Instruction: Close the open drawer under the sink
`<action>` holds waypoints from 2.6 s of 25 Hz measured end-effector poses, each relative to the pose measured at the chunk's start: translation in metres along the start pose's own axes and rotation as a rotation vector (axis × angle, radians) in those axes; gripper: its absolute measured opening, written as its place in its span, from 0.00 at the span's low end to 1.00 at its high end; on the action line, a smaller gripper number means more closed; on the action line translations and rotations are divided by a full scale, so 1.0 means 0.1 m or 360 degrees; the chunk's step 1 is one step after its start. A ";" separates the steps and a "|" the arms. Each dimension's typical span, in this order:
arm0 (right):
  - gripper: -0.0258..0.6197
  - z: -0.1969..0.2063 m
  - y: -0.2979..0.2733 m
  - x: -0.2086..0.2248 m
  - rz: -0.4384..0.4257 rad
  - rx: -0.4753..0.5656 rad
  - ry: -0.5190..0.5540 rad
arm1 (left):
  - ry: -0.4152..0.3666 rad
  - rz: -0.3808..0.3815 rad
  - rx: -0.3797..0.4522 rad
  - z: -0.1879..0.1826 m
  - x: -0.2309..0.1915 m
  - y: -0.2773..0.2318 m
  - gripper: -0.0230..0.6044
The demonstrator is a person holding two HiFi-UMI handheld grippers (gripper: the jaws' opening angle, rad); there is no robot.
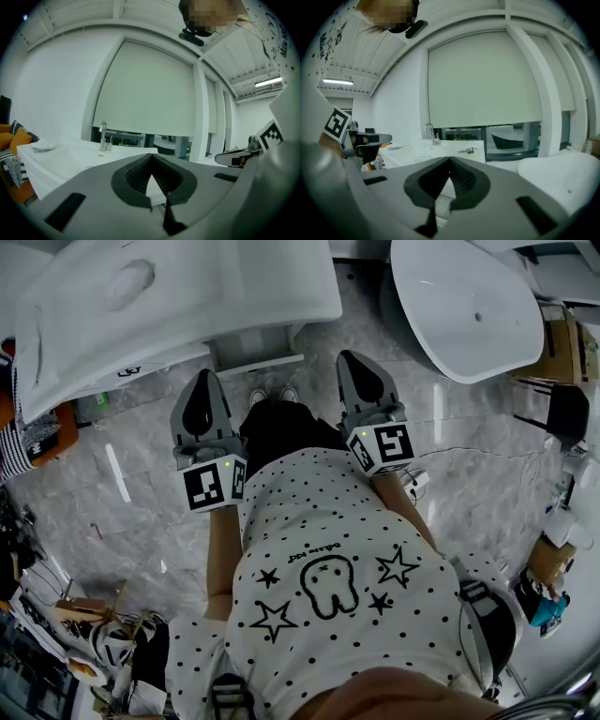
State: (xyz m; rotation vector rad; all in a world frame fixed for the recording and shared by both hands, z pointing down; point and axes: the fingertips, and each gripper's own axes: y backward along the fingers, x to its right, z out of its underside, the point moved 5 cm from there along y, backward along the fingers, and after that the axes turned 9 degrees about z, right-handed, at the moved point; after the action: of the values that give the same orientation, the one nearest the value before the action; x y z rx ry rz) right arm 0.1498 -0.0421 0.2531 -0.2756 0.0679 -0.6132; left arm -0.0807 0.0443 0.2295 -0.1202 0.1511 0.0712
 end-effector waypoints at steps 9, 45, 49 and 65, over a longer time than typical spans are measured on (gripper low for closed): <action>0.06 -0.13 0.00 0.03 0.0031 0.0020 -0.0032 | -0.0008 0.0032 -0.0060 -0.02 0.00 -0.10 0.04; 0.06 0.63 -0.77 -0.24 -0.0046 -0.0156 -0.0031 | 0.0417 0.0090 -0.1031 3.44 -0.20 -0.43 0.17; 0.06 0.80 -0.86 -0.24 -0.0056 -0.0180 -0.0050 | 0.0414 0.0088 -0.1125 3.80 -0.23 -0.51 0.17; 0.06 1.26 -1.15 -0.41 -0.0077 -0.0238 -0.0105 | 0.0390 0.0074 -0.1095 4.32 -0.24 -0.87 0.22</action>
State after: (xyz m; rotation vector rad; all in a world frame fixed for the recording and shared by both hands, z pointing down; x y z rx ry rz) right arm 0.0704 -0.0785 0.4051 -0.4431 0.0435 -0.6475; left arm -0.0340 0.0103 0.6675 -0.8142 0.3708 0.1535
